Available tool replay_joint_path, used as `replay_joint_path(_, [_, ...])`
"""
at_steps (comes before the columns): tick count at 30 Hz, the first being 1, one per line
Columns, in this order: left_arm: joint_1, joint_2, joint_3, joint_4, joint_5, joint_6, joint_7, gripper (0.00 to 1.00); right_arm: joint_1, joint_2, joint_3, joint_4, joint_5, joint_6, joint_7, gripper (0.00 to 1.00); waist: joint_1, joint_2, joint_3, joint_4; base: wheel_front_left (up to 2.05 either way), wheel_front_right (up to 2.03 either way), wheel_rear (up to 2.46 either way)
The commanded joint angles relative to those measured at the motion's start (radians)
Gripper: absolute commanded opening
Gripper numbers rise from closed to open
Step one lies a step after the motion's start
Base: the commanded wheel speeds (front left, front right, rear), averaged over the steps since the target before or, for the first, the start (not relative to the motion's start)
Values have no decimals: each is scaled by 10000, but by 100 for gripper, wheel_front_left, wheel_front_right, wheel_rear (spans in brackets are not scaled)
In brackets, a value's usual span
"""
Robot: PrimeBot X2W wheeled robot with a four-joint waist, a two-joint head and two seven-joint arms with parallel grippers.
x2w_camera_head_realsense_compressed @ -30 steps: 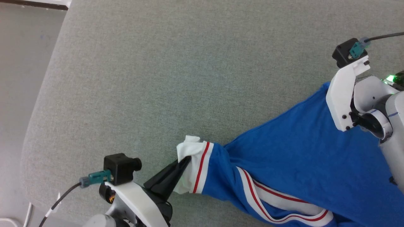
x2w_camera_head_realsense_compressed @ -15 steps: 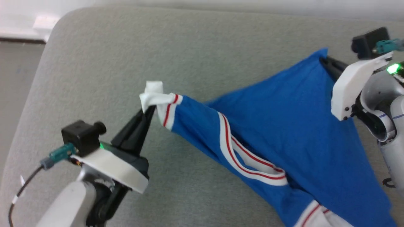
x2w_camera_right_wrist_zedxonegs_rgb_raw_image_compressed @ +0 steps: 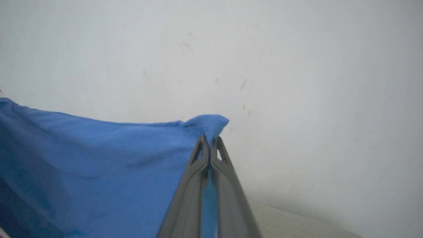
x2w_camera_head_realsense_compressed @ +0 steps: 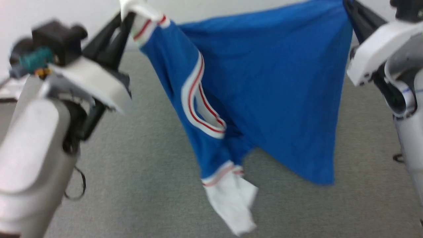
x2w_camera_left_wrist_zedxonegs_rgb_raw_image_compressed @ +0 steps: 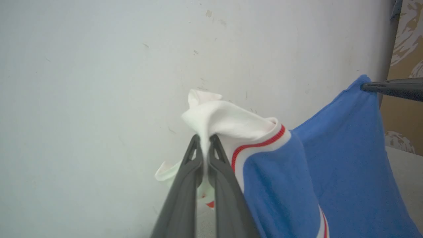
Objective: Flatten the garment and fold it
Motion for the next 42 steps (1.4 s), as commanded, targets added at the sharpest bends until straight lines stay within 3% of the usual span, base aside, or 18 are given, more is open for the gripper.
replay_joint_path(1, [-619, -18, -44, 367, 101, -143, 111, 0, -415, 167, -64, 108, -99, -7, -75, 0, 1, 0, -605, -637, 0, 0, 0])
replay_joint_path(12, [-4014, 302, -862, 3116, 1288, -868, 578, 0, -3004, 880, -9, 1835, -1124, -7, -229, 0, 1, 0, -560, -1260, 0, 0, 0])
replay_joint_path(25, [-7440, 16, -1437, 5307, 1796, -1082, 182, 0, -5878, 1659, -448, 4685, -2615, -7, -1027, 0, 1, 0, 630, -1655, 0, 0, 0])
replay_joint_path(33, [-9395, -118, -1607, 5880, 1803, -1120, -1010, 0, -7173, 1911, -1175, 5292, -3374, -7, -1571, 0, 1, 0, 2507, -1752, 0, 0, 0])
replay_joint_path(39, [-10478, -120, -1920, 6033, 2142, -1120, -2554, 0, -7970, 1704, -1884, 4915, -4916, -7, -3058, 0, 1, 0, 3798, -1631, 0, 0, 0])
replay_joint_path(42, [-10879, -192, -1897, 6079, 2486, -845, -3303, 0, -8188, 1698, -2408, 4354, -5966, -7, -3989, 0, 1, 0, 4357, -1529, 0, 0, 0])
